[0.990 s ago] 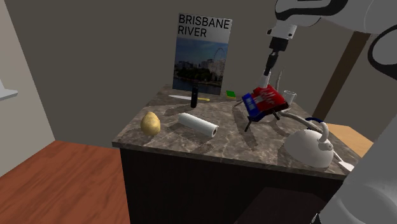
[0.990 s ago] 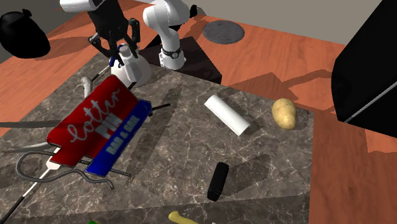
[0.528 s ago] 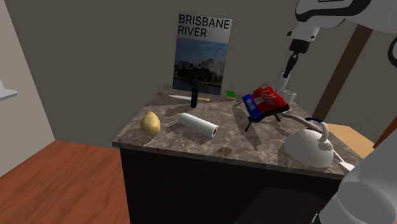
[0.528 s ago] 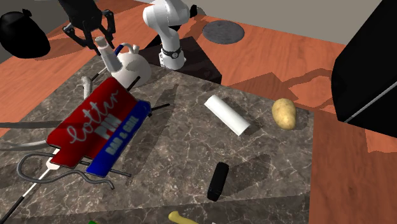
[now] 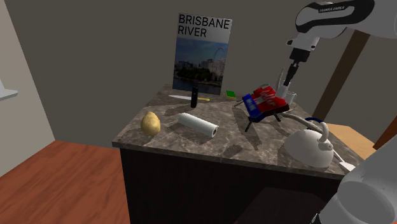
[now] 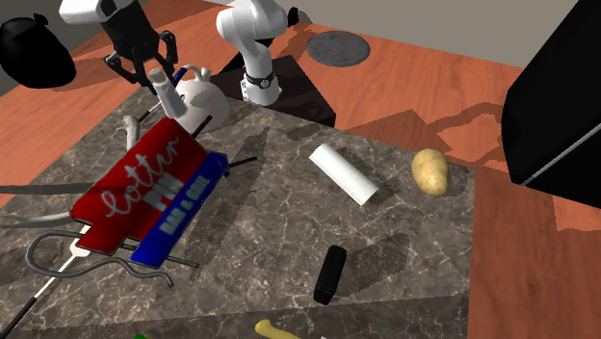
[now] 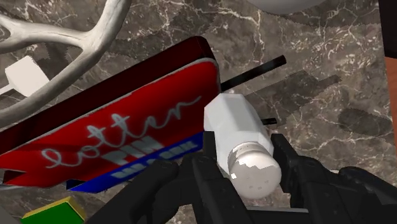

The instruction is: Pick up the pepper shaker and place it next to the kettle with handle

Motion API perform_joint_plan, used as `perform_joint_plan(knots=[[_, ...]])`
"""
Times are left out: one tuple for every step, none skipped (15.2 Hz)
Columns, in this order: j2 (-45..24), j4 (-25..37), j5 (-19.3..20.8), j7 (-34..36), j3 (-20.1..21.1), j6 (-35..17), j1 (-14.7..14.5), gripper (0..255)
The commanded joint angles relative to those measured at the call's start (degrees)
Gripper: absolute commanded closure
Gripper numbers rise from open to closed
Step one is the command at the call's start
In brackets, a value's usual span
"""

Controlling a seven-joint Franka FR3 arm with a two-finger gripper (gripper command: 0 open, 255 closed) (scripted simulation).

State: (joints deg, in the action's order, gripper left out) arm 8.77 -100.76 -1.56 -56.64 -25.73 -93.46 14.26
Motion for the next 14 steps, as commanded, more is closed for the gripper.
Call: perform_joint_plan(knots=[[0.19,-1.82,0.07,-0.13,-0.04,-1.67,0.06,255],[0.32,-2.73,0.13,-0.14,-0.03,-2.45,0.07,255],[0.43,-3.62,0.18,-0.16,-0.03,-3.24,0.08,255],[0.54,-4.49,0.22,-0.18,-0.03,-4.02,0.1,255],[0.62,-5.35,0.25,-0.21,-0.03,-4.8,0.11,255],[0.7,-6.19,0.28,-0.24,-0.04,-5.57,0.13,255],[0.76,-7.02,0.31,-0.27,-0.05,-6.34,0.15,255],[0.8,-7.83,0.33,-0.31,-0.06,-7.12,0.16,255],[0.83,-8.63,0.34,-0.35,-0.08,-7.89,0.18,255],[0.85,-9.42,0.35,-0.4,-0.1,-8.66,0.19,255],[0.85,-10.19,0.35,-0.46,-0.12,-9.42,0.21,255],[0.84,-10.95,0.34,-0.51,-0.14,-10.19,0.23,255],[0.82,-11.7,0.33,-0.58,-0.17,-10.95,0.24,255],[0.78,-12.43,0.31,-0.64,-0.2,-11.72,0.26,255]])
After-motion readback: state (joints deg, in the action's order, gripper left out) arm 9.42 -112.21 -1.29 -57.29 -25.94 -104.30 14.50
